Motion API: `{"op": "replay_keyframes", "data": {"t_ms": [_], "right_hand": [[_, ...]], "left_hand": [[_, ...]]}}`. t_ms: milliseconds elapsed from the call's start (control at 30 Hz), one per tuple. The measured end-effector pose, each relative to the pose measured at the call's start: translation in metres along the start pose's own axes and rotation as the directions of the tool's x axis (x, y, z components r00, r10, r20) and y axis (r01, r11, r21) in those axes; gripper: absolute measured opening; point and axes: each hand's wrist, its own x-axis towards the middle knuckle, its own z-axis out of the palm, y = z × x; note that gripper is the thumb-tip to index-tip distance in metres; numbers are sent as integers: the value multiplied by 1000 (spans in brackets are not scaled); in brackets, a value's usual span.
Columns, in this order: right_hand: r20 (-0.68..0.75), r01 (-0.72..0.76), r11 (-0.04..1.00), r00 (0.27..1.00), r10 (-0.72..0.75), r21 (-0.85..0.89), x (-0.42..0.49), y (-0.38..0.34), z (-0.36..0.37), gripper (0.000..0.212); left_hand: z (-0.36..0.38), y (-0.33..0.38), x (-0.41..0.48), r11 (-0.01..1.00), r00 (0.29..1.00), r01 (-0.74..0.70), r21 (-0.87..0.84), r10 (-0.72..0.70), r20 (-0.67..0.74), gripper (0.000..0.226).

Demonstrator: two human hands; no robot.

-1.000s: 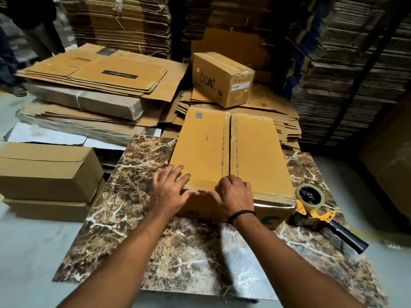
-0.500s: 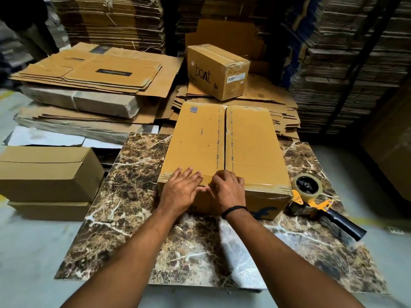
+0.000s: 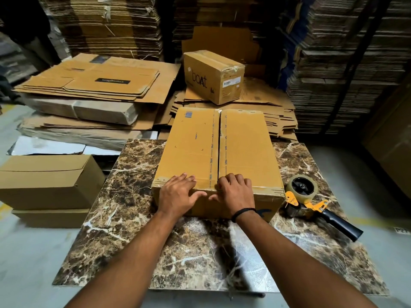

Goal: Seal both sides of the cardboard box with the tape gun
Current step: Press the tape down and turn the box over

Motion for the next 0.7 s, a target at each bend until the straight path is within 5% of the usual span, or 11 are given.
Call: {"op": "replay_keyframes", "data": {"t_ms": [167,400,633,700], "right_hand": [[97,-51,998,994,47,40,-4,30,-10,56],[3,-84,996,996,84,-10,-16,47,-3,52],[-28,-41,999,999,42,21,-18,56,-5,61],[-62,-45,999,997,46,11,-21,57,-4,49]], "left_hand": [[8,2,-2,1000,1000,19,10,-19,-12,60],[21,35,-3,988,983,-151,35,154,-101,47],[27,40,2,990,985,-137,38,140,-99,39],[27,45,2,991,988,-115,69,121,-93,46]]}}
